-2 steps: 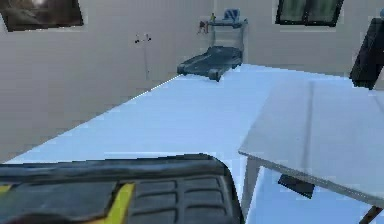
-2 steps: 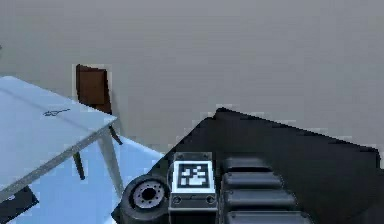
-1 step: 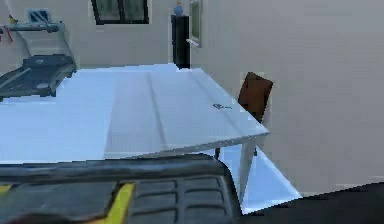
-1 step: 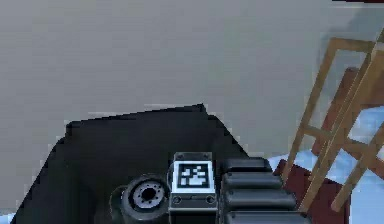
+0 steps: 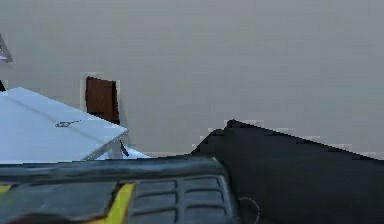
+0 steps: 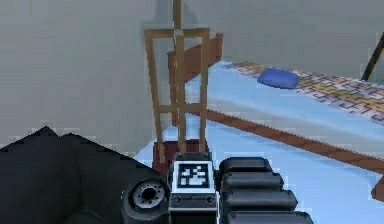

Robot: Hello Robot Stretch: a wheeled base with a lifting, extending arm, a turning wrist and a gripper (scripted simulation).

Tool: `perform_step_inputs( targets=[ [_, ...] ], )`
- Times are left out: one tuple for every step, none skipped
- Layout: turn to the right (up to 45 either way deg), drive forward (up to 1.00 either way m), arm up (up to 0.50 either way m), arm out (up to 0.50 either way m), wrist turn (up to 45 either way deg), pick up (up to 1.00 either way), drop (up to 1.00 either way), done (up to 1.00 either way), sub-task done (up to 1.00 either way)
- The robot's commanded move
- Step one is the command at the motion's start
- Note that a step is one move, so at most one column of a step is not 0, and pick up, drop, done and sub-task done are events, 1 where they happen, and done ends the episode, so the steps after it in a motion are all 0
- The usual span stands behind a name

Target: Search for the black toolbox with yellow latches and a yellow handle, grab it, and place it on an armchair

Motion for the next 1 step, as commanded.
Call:
perform_step_inputs(
  targets=[
    [3.0,0.0,0.0,0.0,0.0,0.0,0.0,0.0,0.0]
  ],
)
